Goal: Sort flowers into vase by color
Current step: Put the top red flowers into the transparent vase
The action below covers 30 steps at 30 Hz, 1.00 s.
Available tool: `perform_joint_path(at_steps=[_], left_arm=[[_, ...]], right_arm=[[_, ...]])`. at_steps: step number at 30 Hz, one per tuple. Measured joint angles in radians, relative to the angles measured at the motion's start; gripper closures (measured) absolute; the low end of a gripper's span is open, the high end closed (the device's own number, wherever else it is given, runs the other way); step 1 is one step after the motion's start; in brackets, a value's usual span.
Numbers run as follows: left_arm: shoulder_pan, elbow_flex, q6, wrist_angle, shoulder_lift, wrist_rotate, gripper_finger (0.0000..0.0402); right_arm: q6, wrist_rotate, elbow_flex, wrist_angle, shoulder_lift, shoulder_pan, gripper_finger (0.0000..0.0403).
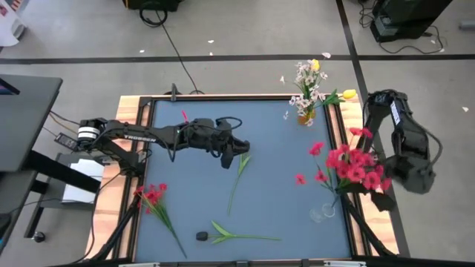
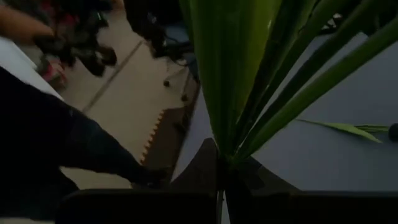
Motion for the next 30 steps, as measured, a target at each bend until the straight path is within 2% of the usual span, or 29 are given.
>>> perform_joint_path(at_steps=[8,16,22,30], left_arm=[[-0.007,0.0,-0.039,0.031,0.0,-0.005,0.0267],[-0.007,0.0,-0.042,0.14,0.0,-0.02,0.0267],[-0.007,0.0,-0.042,0.142,0.001,-0.039,0.0267],[-0.006,0.0,-0.032,0.129,0.001,-0.044,0.0267]], right_arm=[[0.048,0.098,-0.167,0.137,0.0,0.102,0.0389],[0.096,0.141,-0.302,0.205,0.034,0.115,0.0385],[0.201,0.109,-0.344,0.203,0.054,0.101,0.0349],[0.258,-0.006,-0.364,0.172,0.055,0.067,0.0281]])
